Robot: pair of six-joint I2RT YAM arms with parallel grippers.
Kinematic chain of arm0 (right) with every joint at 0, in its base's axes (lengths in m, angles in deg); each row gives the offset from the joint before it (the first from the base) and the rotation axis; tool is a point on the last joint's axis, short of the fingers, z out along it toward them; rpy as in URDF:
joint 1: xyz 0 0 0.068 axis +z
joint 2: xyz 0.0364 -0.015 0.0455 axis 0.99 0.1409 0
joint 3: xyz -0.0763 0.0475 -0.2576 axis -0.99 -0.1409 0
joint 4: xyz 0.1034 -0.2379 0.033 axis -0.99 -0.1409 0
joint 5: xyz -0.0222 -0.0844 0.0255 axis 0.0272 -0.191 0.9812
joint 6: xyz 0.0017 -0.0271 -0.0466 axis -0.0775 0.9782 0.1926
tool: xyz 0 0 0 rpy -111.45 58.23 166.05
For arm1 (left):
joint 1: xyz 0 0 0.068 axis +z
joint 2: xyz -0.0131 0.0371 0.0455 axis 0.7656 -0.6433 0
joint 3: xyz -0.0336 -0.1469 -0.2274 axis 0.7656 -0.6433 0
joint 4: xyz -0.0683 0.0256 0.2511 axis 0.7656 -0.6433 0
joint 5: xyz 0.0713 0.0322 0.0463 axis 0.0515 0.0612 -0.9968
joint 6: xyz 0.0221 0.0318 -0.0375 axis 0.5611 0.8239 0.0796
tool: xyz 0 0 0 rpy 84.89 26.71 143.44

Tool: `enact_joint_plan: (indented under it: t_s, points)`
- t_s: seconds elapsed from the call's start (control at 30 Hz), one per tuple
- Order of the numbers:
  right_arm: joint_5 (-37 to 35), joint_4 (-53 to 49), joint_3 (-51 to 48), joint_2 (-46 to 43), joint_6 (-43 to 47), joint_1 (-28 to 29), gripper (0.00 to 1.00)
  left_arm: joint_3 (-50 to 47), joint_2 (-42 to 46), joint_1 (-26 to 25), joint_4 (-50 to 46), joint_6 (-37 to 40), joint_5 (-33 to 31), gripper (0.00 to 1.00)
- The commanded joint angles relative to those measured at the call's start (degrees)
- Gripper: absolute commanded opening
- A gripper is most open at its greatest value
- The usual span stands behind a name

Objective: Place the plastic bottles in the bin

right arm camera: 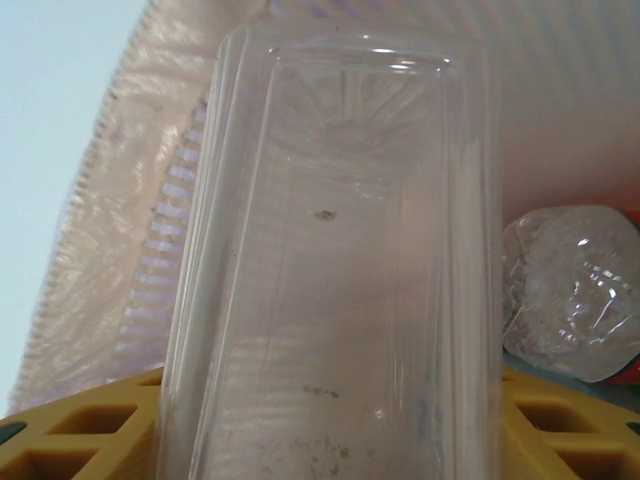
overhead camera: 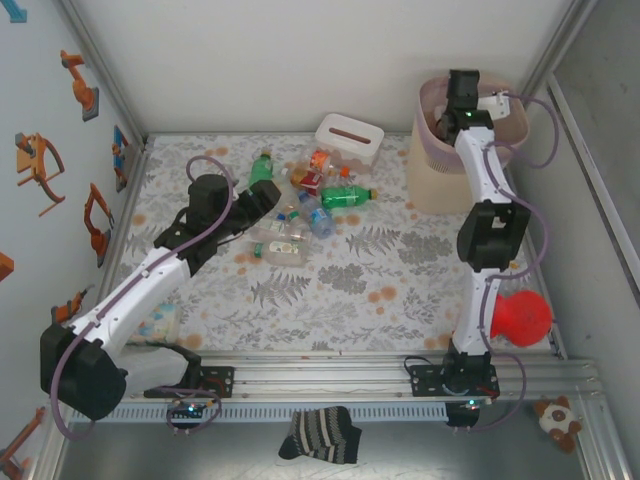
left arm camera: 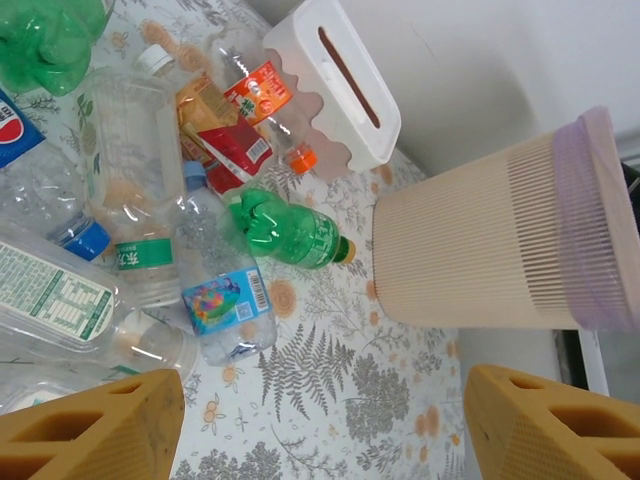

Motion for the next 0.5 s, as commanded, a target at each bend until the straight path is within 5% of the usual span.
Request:
enact_joint_plan:
  t_s: [0.0,0.13,0.47]
  points:
    - [-4.83,-2.92,3.28,2.17,-4.27,0.51,0.64,1.19,2.59,0.12,-1.76,0.11,-0.97,0.74]
    - [-7.08,-4.26,3.24,1.5,-5.32,1.05,0.81,0.91,3.55,0.12,-2.7,0.6,-1.99,0.74]
    - [-11.4,-6.22,1.86,-5.63,-5.23,1.52,0.88,0.83,3.73,0.21,-2.72,1.08,-2.0,0.75]
